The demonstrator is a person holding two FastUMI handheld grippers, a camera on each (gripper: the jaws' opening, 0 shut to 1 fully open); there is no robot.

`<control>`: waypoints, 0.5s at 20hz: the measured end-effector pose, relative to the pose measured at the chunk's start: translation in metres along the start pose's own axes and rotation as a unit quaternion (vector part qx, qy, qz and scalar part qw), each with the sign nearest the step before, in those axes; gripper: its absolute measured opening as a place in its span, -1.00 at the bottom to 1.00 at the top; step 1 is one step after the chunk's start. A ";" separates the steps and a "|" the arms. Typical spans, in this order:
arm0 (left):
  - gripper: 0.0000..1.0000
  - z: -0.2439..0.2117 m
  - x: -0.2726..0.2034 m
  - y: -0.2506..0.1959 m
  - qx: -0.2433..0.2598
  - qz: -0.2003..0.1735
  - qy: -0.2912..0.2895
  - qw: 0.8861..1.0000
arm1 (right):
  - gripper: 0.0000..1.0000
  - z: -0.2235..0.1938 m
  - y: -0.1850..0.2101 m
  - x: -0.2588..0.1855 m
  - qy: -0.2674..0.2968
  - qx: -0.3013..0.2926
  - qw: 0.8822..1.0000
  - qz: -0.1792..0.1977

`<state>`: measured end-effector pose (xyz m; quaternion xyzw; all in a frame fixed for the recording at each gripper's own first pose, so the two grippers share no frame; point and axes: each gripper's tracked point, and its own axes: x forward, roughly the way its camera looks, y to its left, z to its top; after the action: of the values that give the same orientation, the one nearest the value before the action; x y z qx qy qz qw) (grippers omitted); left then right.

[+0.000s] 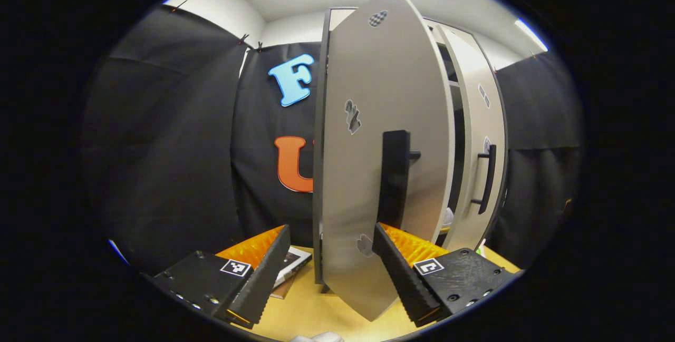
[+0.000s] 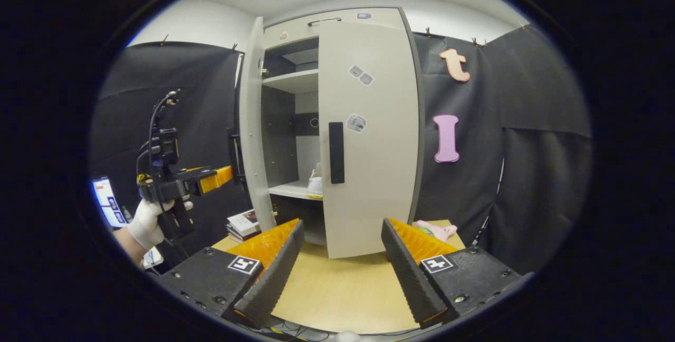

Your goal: Grab one shoe with the right hand and put it into the shoe cabinet, grab the other shoe with the left hand and put it into the shoe cabinet; then close the right door with the right hand and the left door with the left hand.

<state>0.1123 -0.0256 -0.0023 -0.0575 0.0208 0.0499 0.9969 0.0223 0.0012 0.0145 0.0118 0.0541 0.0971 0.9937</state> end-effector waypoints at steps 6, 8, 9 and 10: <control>1.00 0.008 -0.015 -0.013 0.026 0.010 -0.004 1.000 | 0.86 0.006 -0.012 -0.005 -0.004 0.002 1.000 -0.002; 0.94 0.006 -0.027 -0.030 0.025 -0.011 0.005 1.000 | 0.93 0.008 -0.013 -0.006 -0.008 0.007 1.000 -0.003; 0.93 0.007 -0.033 -0.035 0.027 -0.015 0.007 1.000 | 0.87 0.009 -0.014 -0.007 -0.010 0.007 1.000 -0.005; 0.93 0.008 -0.041 -0.040 0.030 -0.018 0.008 0.999 | 0.94 0.010 -0.013 -0.007 -0.012 0.007 1.000 -0.006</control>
<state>0.0758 -0.0679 0.0116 -0.0287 0.0287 0.0304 0.9987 0.0191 -0.0134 0.0250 0.0191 0.0433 0.0908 0.9947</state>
